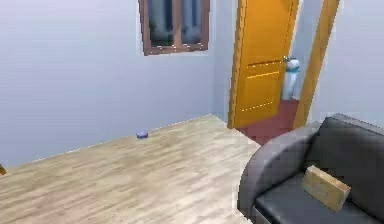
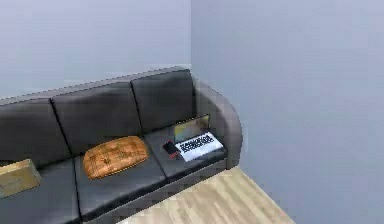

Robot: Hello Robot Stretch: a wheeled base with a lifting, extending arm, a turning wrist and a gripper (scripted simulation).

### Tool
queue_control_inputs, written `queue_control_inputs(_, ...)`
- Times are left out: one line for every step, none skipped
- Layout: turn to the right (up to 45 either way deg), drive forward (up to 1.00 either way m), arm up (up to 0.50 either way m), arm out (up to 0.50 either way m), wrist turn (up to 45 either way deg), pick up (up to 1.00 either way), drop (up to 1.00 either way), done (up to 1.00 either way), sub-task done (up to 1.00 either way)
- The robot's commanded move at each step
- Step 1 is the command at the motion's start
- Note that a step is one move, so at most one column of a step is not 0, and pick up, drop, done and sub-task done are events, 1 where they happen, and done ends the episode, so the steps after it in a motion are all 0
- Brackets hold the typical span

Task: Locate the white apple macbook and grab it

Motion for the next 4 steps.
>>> queue_control_inputs(45.0, 0.00, 0.00, 0.00, 0.0, 0.00, 0.00, 0.00, 0.00)
queue_control_inputs(12.0, 0.00, 0.00, 0.00, 0.0, 0.00, 0.00, 0.00, 0.00)
queue_control_inputs(0.0, 0.30, 0.00, 0.00, 0.0, 0.00, 0.00, 0.00, 0.00)
queue_control_inputs(-39.0, 0.00, 0.00, 0.00, 0.0, 0.00, 0.00, 0.00, 0.00)
